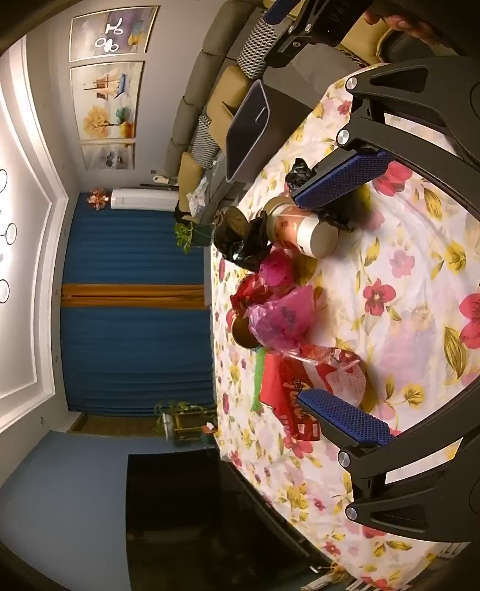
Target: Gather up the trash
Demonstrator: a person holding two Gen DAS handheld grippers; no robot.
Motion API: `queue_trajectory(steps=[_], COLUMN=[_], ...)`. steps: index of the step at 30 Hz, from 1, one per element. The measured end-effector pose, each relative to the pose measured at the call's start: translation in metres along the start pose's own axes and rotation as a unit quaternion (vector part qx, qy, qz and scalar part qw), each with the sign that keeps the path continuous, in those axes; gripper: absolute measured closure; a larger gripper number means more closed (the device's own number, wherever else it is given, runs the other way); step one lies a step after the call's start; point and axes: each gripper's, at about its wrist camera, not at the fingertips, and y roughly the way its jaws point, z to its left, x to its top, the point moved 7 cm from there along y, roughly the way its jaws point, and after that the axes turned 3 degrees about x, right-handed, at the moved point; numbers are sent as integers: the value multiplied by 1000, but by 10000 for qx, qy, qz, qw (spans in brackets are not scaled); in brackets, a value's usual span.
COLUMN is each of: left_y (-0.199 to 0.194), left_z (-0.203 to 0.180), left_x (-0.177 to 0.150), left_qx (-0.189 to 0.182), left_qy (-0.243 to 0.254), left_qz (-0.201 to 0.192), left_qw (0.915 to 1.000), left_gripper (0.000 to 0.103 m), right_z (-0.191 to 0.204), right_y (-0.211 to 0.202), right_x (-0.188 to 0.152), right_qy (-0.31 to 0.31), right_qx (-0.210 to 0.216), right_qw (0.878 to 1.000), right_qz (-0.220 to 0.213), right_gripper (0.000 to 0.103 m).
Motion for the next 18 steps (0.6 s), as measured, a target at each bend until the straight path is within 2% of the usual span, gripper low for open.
queue_trajectory(steps=[18], left_y=[-3], left_z=[0], left_x=[5], left_qx=[-16], left_qy=[-63], left_qz=[-57], left_qw=[10000], left_gripper=[6], right_z=[0], right_y=[-1], right_x=[0], right_qy=[13], right_qx=[11], right_qw=[10000], right_qz=[-42], right_gripper=[5])
